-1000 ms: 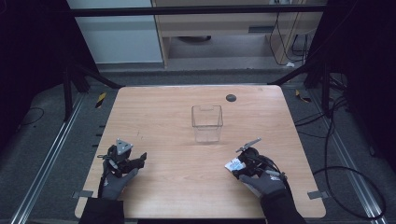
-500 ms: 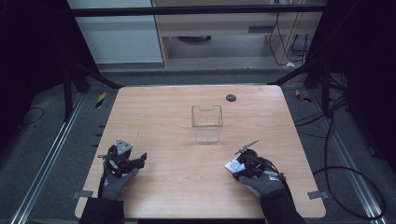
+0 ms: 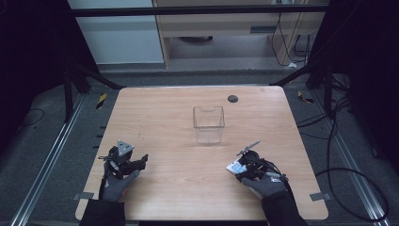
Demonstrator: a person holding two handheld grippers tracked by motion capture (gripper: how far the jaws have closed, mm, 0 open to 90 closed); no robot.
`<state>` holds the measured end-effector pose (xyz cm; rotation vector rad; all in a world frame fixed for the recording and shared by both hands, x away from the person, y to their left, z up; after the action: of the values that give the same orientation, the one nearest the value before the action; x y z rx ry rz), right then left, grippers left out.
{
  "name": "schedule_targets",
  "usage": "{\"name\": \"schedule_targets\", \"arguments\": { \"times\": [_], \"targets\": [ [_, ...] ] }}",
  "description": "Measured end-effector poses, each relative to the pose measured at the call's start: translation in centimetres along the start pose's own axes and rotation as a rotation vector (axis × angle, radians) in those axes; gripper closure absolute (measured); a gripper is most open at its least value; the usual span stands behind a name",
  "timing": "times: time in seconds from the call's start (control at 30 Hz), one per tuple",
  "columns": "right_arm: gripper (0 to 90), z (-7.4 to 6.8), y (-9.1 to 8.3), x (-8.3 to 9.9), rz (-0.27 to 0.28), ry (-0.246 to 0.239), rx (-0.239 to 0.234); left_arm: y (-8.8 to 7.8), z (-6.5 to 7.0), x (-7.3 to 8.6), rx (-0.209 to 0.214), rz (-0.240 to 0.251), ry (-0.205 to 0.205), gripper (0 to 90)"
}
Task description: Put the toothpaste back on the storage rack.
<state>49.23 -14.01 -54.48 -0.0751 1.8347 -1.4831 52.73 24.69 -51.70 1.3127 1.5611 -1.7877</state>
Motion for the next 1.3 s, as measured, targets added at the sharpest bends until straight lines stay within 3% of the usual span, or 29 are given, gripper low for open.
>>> {"name": "schedule_targets", "arguments": {
  "times": [0.23,0.47,0.63,0.97,1.3],
  "targets": [
    [64.1,0.0,-0.9,-0.1,0.012,0.0,0.001,0.0,0.0,0.0,0.0,-0.001,-0.001,30.8],
    [69.8,0.0,-1.8,-0.2,0.028,0.002,-0.019,0.0,0.0,0.0,0.001,0.0,-0.002,30.8],
    [72.7,0.0,-2.9,-0.6,0.077,0.023,-0.056,0.0,0.0,0.0,0.0,0.001,-0.002,30.8],
    [73.8,0.0,-5.8,-2.7,0.264,0.058,-0.084,0.0,0.0,-0.1,-0.002,0.002,0.0,30.8],
    [73.7,-0.1,-8.8,-6.7,0.526,0.093,-0.083,-0.1,0.0,-0.1,-0.006,0.004,-0.004,30.7]
  ]
}}
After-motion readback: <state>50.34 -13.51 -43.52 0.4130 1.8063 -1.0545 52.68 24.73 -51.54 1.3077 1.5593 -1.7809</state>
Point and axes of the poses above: each handheld gripper's, and its own axes: y roughly forward along the jaws, x roughly out of its underside, z roughly to its right, the point moved 8 cm from there along y, roughly forward along the jaws, and after that the axes turned 8 degrees about z, right-handed, at the moved point
